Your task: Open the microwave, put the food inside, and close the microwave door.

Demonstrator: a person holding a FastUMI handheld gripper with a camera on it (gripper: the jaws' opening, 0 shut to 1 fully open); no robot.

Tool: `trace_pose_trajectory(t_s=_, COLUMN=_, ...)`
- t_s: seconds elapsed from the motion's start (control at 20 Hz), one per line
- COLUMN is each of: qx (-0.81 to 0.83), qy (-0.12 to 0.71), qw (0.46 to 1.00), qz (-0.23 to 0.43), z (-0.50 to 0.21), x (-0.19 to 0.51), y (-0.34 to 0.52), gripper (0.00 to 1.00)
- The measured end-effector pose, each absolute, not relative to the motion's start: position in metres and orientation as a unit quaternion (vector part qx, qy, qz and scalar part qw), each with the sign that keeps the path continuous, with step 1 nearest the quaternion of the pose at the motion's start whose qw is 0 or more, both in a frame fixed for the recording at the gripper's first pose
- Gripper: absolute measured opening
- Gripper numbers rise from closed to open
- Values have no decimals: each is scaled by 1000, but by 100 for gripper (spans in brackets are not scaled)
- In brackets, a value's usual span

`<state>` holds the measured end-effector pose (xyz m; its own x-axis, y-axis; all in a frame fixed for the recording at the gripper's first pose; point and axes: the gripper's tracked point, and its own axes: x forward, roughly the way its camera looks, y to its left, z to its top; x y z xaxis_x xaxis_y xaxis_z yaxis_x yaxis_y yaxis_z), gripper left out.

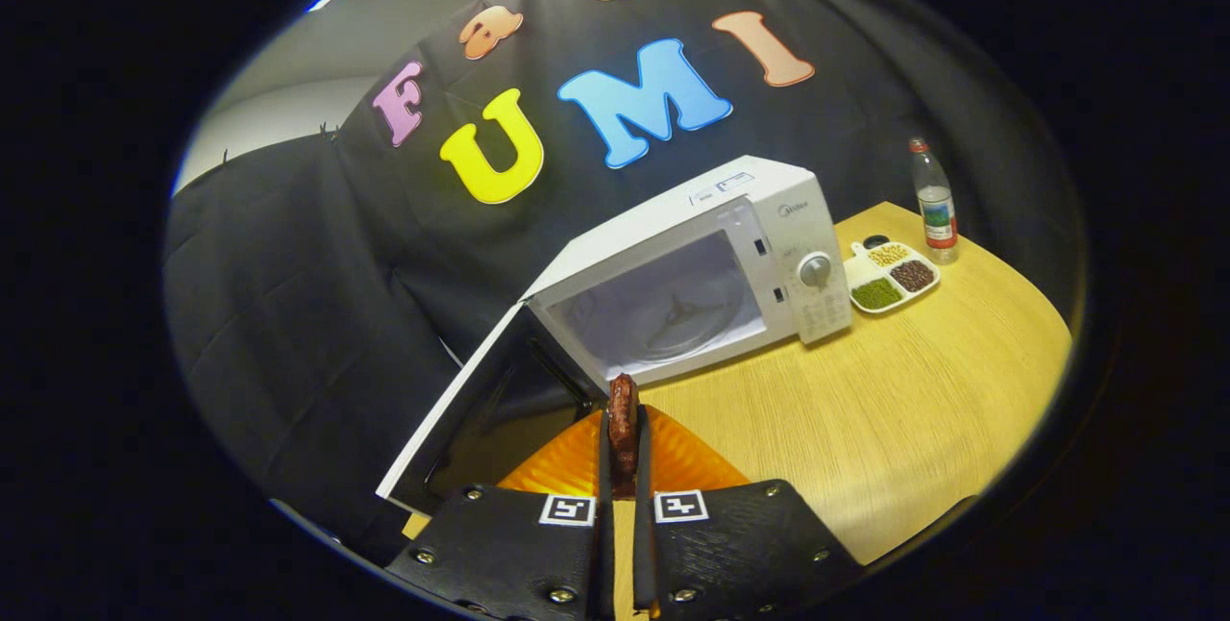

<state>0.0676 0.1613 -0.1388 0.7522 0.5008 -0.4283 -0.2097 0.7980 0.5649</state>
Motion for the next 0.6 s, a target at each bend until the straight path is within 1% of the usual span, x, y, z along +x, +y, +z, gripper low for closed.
trace_pose_trajectory(t_s=0.25, qx=262, qy=286, qw=897, qz=211, z=-148, x=122, y=186, gripper=8)
trace_pose_trajectory(t_s=0.6, qx=265, qy=287, qw=901, qz=189, z=-191, x=196, y=197, gripper=8)
